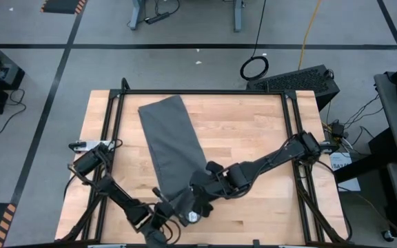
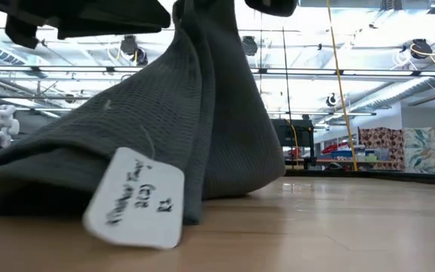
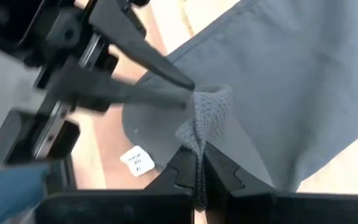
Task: Roll towel into tight, uniform cylinder
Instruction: Roll the gray towel
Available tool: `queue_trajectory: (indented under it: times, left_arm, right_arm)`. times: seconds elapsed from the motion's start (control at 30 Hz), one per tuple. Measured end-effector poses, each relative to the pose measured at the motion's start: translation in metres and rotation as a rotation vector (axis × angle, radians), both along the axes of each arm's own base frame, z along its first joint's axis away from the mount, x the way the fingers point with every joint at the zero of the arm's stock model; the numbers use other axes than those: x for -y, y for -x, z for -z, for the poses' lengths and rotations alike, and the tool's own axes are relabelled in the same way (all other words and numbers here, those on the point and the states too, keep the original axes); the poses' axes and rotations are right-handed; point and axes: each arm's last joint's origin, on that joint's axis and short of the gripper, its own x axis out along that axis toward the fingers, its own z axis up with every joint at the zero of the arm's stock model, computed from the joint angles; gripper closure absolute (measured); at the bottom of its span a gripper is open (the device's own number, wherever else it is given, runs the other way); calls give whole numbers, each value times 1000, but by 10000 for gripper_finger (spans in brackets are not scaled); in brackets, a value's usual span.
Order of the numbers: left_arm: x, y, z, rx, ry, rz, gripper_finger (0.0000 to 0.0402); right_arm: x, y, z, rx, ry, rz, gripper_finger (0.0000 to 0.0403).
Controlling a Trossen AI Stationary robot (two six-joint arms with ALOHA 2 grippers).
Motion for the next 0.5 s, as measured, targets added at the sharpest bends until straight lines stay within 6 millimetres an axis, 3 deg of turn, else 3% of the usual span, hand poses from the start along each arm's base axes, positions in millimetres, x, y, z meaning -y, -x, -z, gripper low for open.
queue_trajectory:
  times: [0.1,0.2,0.4,0.5]
  left_arm:
    - [8,8,0,-22,-25,27,371]
    - [21,21,0,-54,-58,82,369]
    - [54,53,-14,-141,-62,384,279]
    - [66,56,-17,-187,-10,615,218]
  right_arm:
    - [-10,5,1,-11,3,-31,403]
    - [-19,12,2,-34,21,-56,403]
    - [-28,17,2,-37,17,-67,403]
    - [-29,17,2,-36,7,-47,403]
